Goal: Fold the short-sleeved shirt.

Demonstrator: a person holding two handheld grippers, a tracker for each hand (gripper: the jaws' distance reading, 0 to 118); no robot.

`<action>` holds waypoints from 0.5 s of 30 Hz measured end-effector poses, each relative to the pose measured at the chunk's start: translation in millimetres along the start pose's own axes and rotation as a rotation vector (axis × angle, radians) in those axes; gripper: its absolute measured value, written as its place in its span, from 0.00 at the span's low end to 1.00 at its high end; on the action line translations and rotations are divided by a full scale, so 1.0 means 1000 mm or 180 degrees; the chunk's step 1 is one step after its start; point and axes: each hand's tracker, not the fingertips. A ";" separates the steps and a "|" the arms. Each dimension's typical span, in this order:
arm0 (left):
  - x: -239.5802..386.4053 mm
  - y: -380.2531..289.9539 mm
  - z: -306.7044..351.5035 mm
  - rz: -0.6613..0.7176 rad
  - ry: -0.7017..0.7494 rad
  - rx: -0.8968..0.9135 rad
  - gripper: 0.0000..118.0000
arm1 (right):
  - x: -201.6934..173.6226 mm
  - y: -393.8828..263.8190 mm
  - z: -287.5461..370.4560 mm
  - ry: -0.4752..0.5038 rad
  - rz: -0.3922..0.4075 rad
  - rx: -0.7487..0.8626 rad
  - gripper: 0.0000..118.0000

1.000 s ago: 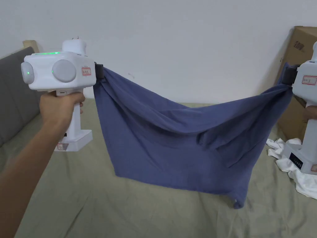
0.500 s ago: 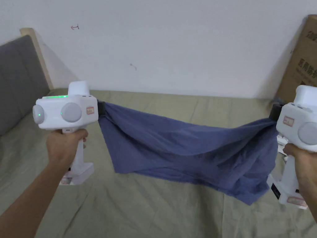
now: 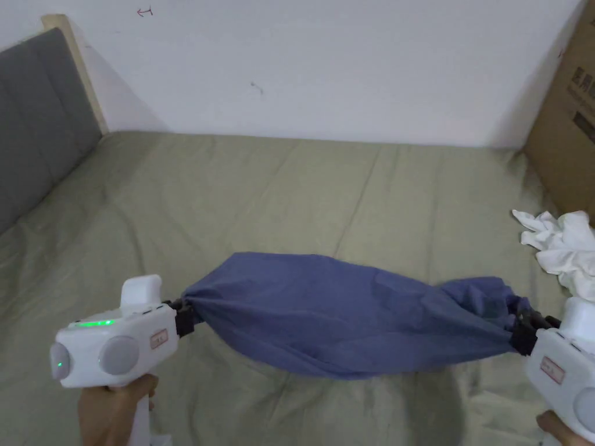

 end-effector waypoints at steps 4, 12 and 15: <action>-0.010 -0.043 0.035 0.0030 0.0038 -0.0050 0.08 | 0.013 -0.035 0.039 -0.0046 0.0021 -0.0093 0.06; -0.023 -0.104 0.102 -0.0004 0.0205 -0.0083 0.08 | 0.050 -0.095 0.089 -0.0138 0.0072 -0.0340 0.06; -0.028 -0.122 0.120 -0.0001 0.0285 -0.0121 0.08 | 0.059 -0.113 0.104 -0.0172 0.0054 -0.0445 0.06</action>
